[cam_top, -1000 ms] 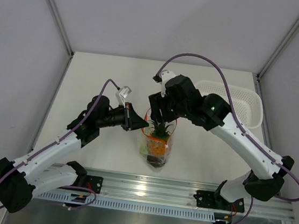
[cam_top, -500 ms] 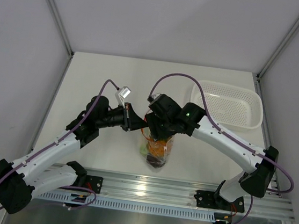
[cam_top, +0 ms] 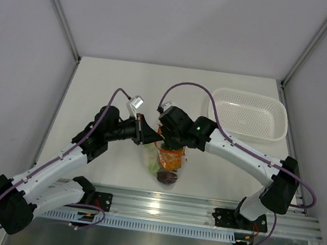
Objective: Place the food in the zip-top bag and seal the zipper
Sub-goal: Adjust the fake fruit in the zipper food storage bag.
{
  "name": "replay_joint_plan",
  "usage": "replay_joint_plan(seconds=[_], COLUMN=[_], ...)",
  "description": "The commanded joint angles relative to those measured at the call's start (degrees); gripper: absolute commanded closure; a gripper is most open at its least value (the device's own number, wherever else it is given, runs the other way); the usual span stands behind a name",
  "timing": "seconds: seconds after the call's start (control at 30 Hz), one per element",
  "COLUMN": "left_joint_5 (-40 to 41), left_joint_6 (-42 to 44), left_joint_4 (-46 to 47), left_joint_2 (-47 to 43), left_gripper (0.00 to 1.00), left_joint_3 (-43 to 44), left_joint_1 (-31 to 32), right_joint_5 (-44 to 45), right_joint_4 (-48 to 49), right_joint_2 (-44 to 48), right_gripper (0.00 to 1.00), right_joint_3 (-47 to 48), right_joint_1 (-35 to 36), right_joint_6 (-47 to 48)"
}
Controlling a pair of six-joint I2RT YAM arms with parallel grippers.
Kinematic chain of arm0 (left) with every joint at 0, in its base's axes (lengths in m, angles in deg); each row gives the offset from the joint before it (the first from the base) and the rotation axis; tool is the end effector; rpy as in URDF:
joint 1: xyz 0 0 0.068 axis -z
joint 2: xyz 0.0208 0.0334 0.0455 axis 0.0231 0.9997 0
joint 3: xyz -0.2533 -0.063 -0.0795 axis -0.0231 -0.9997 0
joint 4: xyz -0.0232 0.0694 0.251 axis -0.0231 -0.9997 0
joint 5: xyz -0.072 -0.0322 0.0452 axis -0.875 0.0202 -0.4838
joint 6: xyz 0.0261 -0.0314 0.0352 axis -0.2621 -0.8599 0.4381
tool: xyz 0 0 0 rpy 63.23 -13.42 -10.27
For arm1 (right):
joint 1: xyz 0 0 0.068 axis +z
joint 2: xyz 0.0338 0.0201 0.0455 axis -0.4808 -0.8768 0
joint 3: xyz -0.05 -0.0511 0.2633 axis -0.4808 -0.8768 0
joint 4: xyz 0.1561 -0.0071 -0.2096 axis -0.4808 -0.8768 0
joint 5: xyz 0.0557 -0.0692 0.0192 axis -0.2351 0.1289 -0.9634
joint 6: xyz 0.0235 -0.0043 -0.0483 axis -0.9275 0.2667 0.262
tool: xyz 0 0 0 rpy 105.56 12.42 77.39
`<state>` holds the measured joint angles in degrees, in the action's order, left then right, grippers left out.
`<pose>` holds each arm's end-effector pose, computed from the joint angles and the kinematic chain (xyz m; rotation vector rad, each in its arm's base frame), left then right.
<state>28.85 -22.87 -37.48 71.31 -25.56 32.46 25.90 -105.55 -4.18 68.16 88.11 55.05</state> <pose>0.1701 -0.1359 0.2933 0.3065 2.0195 -1.3619 0.1748 0.2786 0.3205 -0.7989 2.4133 0.2358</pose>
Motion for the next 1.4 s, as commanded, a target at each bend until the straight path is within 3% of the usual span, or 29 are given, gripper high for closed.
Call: replay_joint_plan(seconds=[0.0,0.17,0.53,0.63,0.77,0.87,1.07,1.37], left_joint_5=[0.79,1.14,1.23,1.49,1.4,1.93,3.34,3.78], left_joint_6=[0.39,0.39,0.92,1.01,0.92,0.92,1.44,1.44], left_joint_4=[1.57,1.83,0.87,0.86,1.13,0.95,-1.07,-1.42], left_joint_2=[-1.75,-2.01,-2.63,-2.8,-2.45,-2.71,-3.86,-4.3], left_gripper=[0.99,0.99,0.99,0.99,0.99,0.99,0.99,1.0], left_joint_3=[0.15,0.06,0.41,0.24,0.15,0.06,-0.29,-0.29], left_joint_1=[0.5,0.59,0.67,0.67,0.76,0.85,0.94,0.94], right_joint_5=[1.12,1.03,-4.76,-7.92,-17.04,-20.32,-17.87,-10.4], right_joint_4=[-1.14,-9.41,-16.88,-21.19,-18.93,-14.98,-5.31,-3.53], right_joint_2=[0.35,-1.23,-4.13,-7.03,-10.45,-13.97,-14.86,-4.41], right_gripper=[1.0,1.0,1.0,1.0,1.0,0.94,0.8,0.56], right_joint_3=[2.2,11.17,16.18,18.56,17.78,15.75,9.69,9.5], right_joint_1=[0.3,0.3,0.13,0.48,-2.06,-2.86,-2.77,-2.68], right_joint_6=[4.19,5.95,5.86,6.39,6.3,6.31,4.46,2.97])
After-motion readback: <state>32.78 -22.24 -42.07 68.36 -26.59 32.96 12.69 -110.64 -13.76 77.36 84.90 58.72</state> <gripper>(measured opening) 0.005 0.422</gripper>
